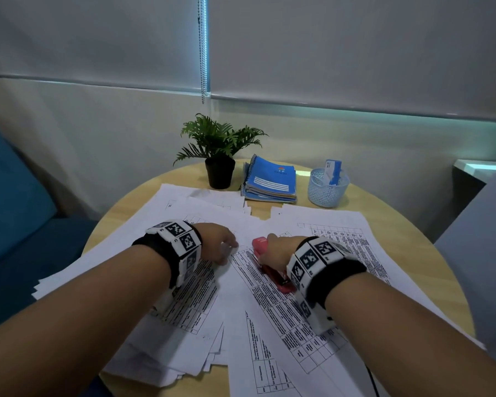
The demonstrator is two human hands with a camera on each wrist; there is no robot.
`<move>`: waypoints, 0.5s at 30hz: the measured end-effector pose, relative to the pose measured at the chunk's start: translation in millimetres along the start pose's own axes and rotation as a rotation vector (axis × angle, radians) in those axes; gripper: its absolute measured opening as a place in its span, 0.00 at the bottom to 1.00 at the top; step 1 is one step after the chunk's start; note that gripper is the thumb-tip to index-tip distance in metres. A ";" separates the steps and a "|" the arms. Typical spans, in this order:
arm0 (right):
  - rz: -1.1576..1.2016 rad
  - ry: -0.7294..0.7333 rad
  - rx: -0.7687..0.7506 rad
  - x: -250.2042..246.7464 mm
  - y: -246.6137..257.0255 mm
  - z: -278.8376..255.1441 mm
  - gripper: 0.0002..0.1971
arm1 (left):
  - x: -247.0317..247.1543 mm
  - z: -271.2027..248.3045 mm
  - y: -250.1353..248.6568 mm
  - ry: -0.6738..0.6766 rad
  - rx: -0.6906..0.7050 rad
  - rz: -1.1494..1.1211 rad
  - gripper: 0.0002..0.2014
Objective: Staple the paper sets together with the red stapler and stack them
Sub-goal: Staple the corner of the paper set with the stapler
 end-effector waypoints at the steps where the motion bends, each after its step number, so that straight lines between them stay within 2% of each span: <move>1: 0.005 -0.018 -0.006 -2.4 3.2 1.5 0.20 | 0.7 -0.3 0.3 0.006 -0.001 0.002 0.27; 10: 0.055 -0.029 0.000 -2.9 9.7 17.8 0.19 | 0.1 -4.4 0.5 0.044 0.009 -0.039 0.26; 15: 0.165 -0.017 0.105 3.2 4.5 28.3 0.24 | 1.9 -5.2 1.0 0.050 0.013 -0.065 0.26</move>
Point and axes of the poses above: each hand's wrist, its own z-axis towards the middle knuckle, its own x-axis out of the palm, y = z × x, the point moved 9 cm from there along z, towards the middle knuckle, and after that the axes turned 4 degrees about -y, right-handed, at the moved point
